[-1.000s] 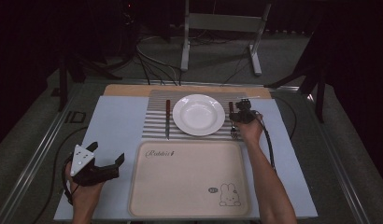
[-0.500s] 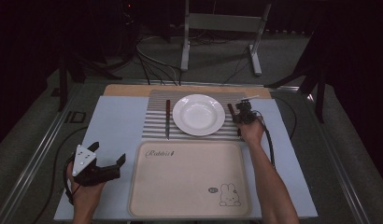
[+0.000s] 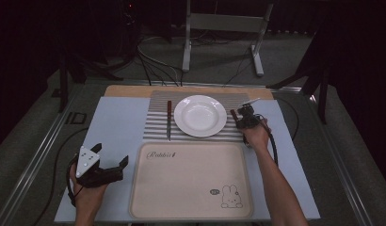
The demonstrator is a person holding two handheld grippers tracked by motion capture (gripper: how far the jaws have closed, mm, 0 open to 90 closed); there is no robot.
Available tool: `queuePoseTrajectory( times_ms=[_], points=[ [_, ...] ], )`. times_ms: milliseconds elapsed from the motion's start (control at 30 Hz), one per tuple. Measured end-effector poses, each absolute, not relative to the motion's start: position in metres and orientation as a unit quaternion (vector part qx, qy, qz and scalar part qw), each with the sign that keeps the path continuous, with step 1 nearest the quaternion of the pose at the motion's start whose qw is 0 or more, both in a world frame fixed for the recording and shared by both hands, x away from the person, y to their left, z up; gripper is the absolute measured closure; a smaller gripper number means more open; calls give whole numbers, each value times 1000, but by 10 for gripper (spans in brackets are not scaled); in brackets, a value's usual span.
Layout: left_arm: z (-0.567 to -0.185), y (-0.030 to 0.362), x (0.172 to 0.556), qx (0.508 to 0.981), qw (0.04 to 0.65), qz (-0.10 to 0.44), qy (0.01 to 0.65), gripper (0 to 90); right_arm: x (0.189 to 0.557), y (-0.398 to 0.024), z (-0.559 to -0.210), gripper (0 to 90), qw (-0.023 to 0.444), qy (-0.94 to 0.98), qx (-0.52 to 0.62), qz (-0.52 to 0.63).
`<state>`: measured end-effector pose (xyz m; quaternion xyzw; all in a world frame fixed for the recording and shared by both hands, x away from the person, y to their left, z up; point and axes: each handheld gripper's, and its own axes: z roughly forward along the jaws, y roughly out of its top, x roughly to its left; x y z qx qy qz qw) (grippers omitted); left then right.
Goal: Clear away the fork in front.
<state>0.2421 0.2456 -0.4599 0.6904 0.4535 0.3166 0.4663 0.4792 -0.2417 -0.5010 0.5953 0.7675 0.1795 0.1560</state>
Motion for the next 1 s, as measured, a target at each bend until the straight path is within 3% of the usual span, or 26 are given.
queuePoseTrajectory(
  times_ms=[267,1000],
  points=[
    [-459,245,242,690,467,317,453,2,475,-246,-498,779,131,770,599,178],
    [-462,238,245,697,462,313,450,2,393,-257,-452,779,227,758,499,354]
  ],
)
